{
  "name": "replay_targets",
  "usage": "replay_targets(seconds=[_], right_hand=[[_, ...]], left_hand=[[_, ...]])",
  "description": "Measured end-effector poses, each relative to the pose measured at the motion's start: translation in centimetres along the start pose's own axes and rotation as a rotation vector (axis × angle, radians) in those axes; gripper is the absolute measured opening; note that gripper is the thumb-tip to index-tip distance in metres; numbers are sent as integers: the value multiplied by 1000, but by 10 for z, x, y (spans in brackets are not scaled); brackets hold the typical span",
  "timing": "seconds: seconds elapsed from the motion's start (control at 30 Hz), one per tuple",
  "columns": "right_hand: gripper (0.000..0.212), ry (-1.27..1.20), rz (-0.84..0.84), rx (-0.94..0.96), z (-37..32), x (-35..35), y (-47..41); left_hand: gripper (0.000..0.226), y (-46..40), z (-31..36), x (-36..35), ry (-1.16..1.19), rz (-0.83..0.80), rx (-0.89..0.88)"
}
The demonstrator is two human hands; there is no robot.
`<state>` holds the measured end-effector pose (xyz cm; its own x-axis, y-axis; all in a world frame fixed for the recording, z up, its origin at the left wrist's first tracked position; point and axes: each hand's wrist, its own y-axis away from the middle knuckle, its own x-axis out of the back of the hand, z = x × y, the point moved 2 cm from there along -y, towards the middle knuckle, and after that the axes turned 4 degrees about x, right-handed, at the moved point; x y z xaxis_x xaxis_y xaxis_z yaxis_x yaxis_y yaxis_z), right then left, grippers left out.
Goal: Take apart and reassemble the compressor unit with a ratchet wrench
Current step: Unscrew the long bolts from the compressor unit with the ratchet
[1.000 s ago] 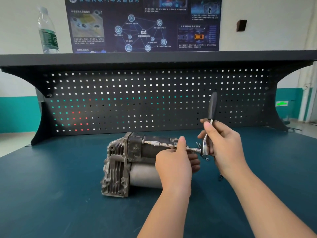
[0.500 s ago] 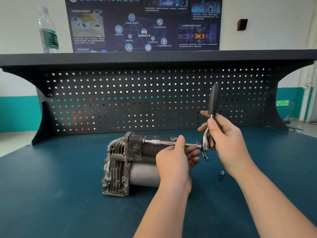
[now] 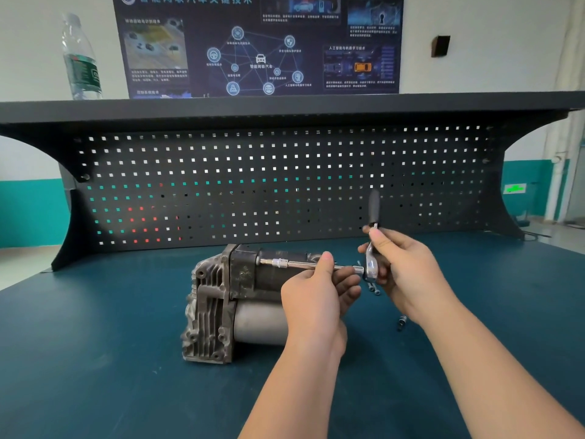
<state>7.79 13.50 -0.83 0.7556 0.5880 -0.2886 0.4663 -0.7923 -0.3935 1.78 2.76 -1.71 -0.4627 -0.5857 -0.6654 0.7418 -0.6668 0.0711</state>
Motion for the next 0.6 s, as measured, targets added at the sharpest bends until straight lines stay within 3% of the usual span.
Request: replay_targets(seconds=[0.13, 0.27, 0.4, 0.53, 0.6], right_hand=[[21, -105, 4, -233, 12, 1, 2], [18, -174, 17, -326, 16, 1, 3], [16, -136, -16, -254, 11, -1, 2], [8, -24, -50, -58, 2, -3, 2], [15, 10, -64, 51, -2, -3, 2]], left_hand=[[23, 0, 0, 0, -1, -2, 0], [21, 0, -1, 1, -10, -6, -4], [22, 0, -1, 1, -12, -10, -4], [24, 0, 0, 1, -50, -2, -10], [26, 0, 0, 1, -80, 7, -19]])
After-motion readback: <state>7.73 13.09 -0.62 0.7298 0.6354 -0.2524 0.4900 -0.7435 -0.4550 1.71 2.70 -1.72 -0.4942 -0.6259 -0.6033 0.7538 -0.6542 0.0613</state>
